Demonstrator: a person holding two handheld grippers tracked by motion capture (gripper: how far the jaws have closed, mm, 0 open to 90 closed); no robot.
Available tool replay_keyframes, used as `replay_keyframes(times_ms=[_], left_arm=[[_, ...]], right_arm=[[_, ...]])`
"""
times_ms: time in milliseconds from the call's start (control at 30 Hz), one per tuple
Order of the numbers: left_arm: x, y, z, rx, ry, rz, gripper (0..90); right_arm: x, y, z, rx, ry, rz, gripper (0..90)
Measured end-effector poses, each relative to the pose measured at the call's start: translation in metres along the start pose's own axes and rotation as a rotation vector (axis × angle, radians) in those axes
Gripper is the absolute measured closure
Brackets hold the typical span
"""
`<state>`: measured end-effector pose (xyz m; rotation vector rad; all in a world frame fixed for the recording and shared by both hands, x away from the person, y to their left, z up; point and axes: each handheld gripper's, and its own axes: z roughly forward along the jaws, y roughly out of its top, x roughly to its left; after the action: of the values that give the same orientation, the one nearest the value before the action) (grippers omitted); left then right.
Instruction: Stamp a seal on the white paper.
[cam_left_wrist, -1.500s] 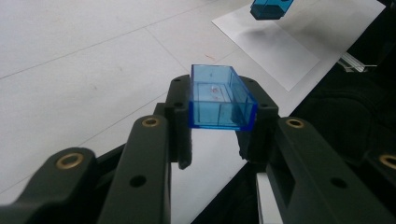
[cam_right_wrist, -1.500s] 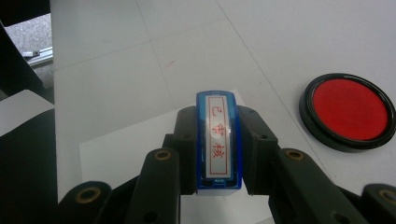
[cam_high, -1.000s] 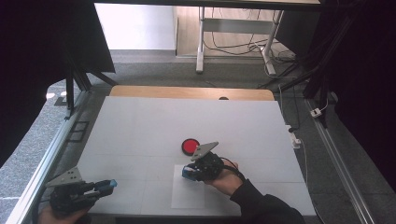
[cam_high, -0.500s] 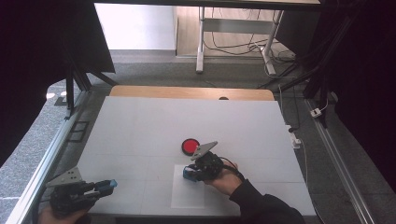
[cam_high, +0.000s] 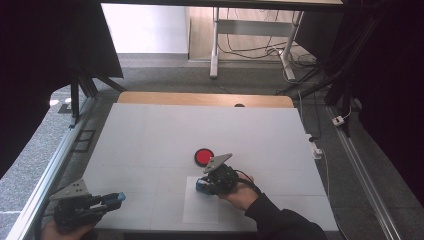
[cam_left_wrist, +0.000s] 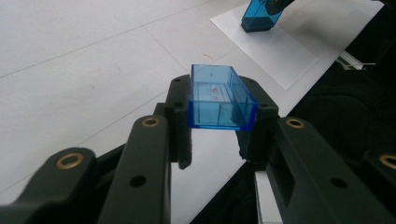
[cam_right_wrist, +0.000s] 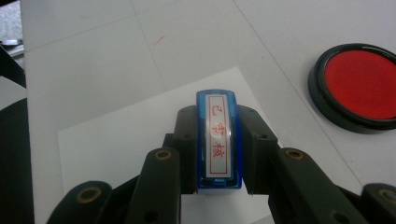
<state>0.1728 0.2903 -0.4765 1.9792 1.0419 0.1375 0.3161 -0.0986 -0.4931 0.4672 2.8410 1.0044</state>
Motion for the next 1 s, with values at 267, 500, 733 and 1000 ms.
replay_keyframes(times_ms=[267,500,733,1000], left_arm=[[0.0,0.0,0.0,0.002,0.003,0.001,68.3],[0.0,0.0,0.001,0.005,0.001,0.002,68.3],[0.0,0.0,0.001,0.009,0.002,0.002,68.3],[-0.001,0.001,0.001,0.014,0.004,0.004,68.3]], right_arm=[[0.008,0.002,0.001,0.017,-0.042,-0.039,71.4],[-0.002,-0.001,0.0,-0.003,0.009,0.015,71.4],[-0.01,-0.003,0.0,-0.021,0.059,0.083,71.3],[-0.003,-0.001,0.0,-0.005,0.015,0.02,71.4]])
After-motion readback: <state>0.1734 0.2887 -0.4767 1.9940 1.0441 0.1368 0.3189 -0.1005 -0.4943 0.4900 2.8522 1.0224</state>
